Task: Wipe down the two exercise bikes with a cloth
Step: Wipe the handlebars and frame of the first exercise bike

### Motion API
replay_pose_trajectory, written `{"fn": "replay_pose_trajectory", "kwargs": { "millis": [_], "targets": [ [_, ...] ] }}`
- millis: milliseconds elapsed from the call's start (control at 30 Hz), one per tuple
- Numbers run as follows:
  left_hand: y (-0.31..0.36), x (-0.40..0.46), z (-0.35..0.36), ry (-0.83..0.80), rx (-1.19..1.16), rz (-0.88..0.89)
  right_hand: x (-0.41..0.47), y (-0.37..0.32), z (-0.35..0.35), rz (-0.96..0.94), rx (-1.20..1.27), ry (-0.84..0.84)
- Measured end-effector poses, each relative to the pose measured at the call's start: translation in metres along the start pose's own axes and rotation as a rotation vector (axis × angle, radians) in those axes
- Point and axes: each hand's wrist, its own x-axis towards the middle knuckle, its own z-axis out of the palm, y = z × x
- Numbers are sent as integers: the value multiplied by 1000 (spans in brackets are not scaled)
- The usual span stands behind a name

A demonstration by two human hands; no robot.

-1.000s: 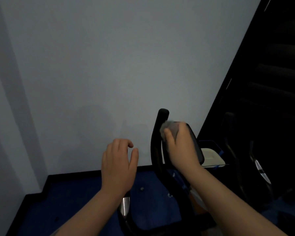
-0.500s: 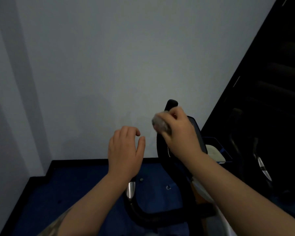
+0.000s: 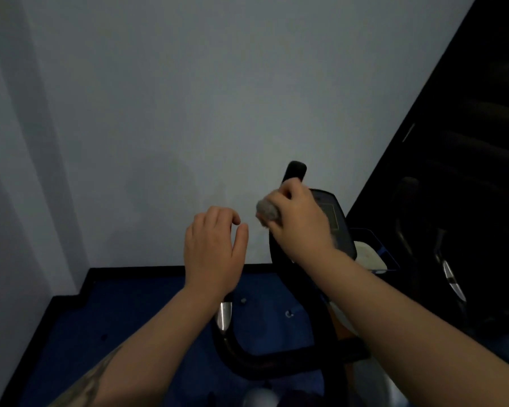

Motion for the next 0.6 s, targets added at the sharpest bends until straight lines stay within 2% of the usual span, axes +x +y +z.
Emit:
{"fn": "replay_pose_trajectory", "kwargs": {
  "millis": [67,133,233,267,300,400,433,533,600],
  "targets": [
    [0,0,-1,5,-4,8,-25,2,9,-48,77,-87],
    [1,0,-1,20,-3,6,-56,14,4,-77,259,-193],
    [2,0,-2,27,-10,14,-79,39,-25,-53,507,-503],
    [3,0,-2,31,-13,10,-77,45,-33,-9,590,-559],
    [4,0,-2,32,-14,6,-70,48,-36,41,645,-522],
    [5,0,-3,17,2,6,-47,33,-19,163,610,-196],
    [5,-1,-4,11,3,8,-48,22,-9,208,613,-138],
    [6,0,-9,-33,5,2,-85,11,6,234,658,-87],
    [10,1,-13,-67,-3,-39,-120,28,-3,186,653,-177]
  ]
}}
